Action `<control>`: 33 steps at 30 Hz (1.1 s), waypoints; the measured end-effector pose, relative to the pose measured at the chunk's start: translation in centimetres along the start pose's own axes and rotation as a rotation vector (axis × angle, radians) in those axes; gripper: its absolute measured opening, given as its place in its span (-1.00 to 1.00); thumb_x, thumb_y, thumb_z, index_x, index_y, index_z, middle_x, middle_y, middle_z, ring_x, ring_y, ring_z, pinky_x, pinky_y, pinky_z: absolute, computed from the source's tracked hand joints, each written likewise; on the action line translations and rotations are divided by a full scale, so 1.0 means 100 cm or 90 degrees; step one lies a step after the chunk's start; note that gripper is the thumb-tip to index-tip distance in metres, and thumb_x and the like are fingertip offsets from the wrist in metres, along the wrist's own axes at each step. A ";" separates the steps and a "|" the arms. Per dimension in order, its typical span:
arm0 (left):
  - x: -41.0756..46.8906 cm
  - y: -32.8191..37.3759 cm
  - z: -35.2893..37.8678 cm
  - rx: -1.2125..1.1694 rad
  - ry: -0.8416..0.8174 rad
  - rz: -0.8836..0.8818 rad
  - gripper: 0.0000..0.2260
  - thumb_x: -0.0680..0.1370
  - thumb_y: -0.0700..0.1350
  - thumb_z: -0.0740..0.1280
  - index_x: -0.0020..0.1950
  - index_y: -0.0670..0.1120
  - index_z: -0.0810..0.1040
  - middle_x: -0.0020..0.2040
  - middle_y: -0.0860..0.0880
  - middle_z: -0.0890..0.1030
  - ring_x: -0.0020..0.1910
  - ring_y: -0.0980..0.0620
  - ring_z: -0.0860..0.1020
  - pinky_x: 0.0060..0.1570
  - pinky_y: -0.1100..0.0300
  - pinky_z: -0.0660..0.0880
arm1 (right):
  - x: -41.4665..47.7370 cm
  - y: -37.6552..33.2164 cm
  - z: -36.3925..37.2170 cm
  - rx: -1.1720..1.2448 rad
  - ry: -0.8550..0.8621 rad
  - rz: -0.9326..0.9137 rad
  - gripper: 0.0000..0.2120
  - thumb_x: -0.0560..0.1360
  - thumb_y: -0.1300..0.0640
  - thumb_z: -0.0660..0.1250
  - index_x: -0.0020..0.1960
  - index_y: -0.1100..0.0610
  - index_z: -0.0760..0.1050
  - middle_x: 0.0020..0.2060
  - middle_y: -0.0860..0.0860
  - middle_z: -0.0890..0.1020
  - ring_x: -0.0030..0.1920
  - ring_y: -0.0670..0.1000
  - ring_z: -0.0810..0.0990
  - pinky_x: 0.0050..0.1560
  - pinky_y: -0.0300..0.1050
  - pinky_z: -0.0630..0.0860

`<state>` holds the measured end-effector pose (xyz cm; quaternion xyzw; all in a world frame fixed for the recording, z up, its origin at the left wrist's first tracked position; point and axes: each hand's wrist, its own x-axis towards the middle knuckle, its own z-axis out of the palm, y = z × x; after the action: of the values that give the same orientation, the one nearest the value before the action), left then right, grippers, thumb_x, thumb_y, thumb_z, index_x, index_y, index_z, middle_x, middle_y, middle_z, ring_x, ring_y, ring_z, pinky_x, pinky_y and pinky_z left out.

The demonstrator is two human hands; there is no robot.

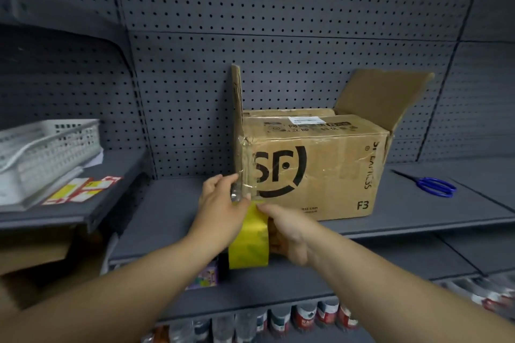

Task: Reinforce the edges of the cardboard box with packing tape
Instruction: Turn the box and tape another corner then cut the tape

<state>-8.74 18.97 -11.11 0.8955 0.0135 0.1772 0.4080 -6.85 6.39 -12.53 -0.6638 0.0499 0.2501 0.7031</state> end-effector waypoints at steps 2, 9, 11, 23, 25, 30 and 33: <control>-0.009 0.009 0.006 0.024 -0.026 -0.038 -0.56 0.55 -0.05 0.25 0.42 -0.02 0.27 0.40 -0.07 0.22 0.39 -0.02 0.26 0.33 0.20 0.19 | -0.001 -0.001 -0.005 -0.032 -0.025 -0.006 -0.63 0.56 -0.02 0.16 0.25 0.18 0.44 0.03 0.16 0.56 -0.03 0.09 0.53 -0.09 -0.15 0.47; -0.024 0.020 0.014 0.132 -0.064 -0.038 -0.51 0.55 -0.09 0.25 0.46 -0.02 0.18 0.40 -0.08 0.22 0.39 -0.07 0.23 0.32 0.17 0.20 | -0.017 -0.013 -0.044 -0.135 0.010 -0.086 -0.75 0.56 -0.03 0.17 0.02 0.12 0.50 -0.15 0.05 0.63 -0.20 0.00 0.57 -0.15 -0.13 0.50; -0.024 0.024 0.012 0.179 -0.068 -0.021 -0.51 0.56 -0.08 0.24 0.46 -0.02 0.17 0.42 -0.08 0.20 0.41 -0.08 0.18 0.35 0.13 0.17 | -0.017 -0.016 -0.067 -0.193 0.083 -0.154 -0.73 0.55 -0.05 0.18 0.06 0.12 0.50 -0.05 0.09 0.64 -0.04 0.07 0.60 0.04 -0.03 0.52; -0.013 0.093 0.081 0.398 -0.004 0.282 -0.60 0.54 0.03 0.23 0.37 0.04 0.36 0.36 0.01 0.37 0.35 -0.02 0.31 0.35 0.10 0.19 | 0.012 -0.029 -0.295 -0.325 0.693 -0.292 -0.74 0.58 0.17 0.10 0.14 0.29 0.44 0.09 0.27 0.55 0.07 0.27 0.52 -0.03 0.04 0.42; -0.008 0.105 0.100 0.410 0.013 0.296 -0.62 0.52 0.02 0.26 0.34 0.02 0.42 0.28 0.00 0.45 0.28 -0.02 0.38 0.32 0.08 0.24 | 0.031 -0.034 -0.340 -0.435 0.673 -0.204 -0.73 0.57 0.25 0.12 0.22 0.33 0.40 0.15 0.30 0.51 0.10 0.31 0.50 0.01 0.11 0.45; 0.000 0.133 0.143 0.418 0.053 0.231 -0.65 0.50 -0.01 0.30 0.28 0.00 0.48 0.21 -0.02 0.51 0.22 -0.04 0.45 0.25 0.04 0.32 | 0.070 -0.048 -0.412 -0.720 0.547 0.020 -0.72 0.54 0.33 0.17 0.25 0.34 0.37 0.19 0.26 0.51 0.15 0.23 0.51 -0.02 0.00 0.44; 0.000 0.142 0.157 0.430 0.077 0.184 -0.65 0.51 0.01 0.28 0.30 0.01 0.46 0.22 0.00 0.50 0.23 -0.03 0.44 0.26 0.05 0.31 | 0.086 -0.052 -0.433 -0.861 0.447 0.092 -0.73 0.56 0.30 0.13 0.23 0.31 0.42 0.21 0.19 0.52 0.20 0.16 0.50 0.16 -0.03 0.46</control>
<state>-5.27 -1.90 -10.18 0.9602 -0.0314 0.2714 0.0587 14.13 -32.64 -16.14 -0.9853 0.1494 0.0458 0.0684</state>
